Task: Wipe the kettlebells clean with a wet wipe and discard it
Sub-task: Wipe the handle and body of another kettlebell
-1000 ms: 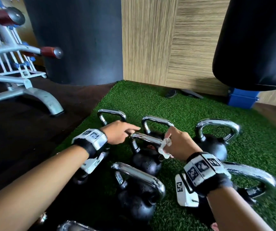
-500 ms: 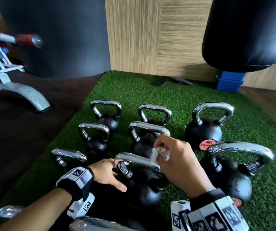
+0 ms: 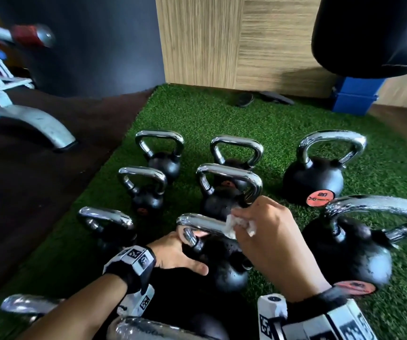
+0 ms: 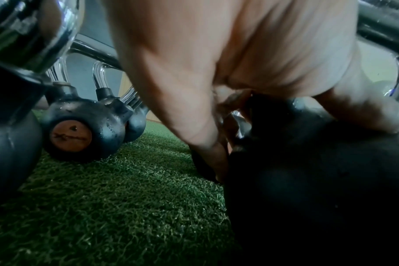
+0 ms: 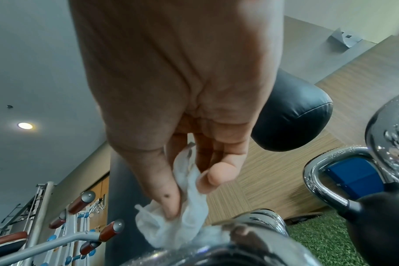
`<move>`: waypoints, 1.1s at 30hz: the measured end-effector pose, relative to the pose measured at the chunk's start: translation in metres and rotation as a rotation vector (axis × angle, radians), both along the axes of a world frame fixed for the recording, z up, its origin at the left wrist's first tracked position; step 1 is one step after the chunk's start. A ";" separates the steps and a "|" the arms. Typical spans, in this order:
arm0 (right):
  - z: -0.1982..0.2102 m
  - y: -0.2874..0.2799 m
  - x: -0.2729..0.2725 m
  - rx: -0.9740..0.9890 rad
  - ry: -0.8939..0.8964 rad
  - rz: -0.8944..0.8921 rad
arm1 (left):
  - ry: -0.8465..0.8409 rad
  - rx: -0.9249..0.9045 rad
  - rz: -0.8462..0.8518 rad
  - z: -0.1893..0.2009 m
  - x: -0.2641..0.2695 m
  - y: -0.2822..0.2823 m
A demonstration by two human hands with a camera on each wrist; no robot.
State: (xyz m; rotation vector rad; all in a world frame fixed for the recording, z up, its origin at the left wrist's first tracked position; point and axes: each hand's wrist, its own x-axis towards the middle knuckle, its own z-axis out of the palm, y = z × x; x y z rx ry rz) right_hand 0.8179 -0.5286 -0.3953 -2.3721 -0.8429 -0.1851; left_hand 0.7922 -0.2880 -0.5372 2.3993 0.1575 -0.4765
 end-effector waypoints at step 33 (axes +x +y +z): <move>-0.067 -0.042 -0.013 0.371 0.112 -0.332 | 0.007 0.044 0.014 0.004 -0.003 -0.005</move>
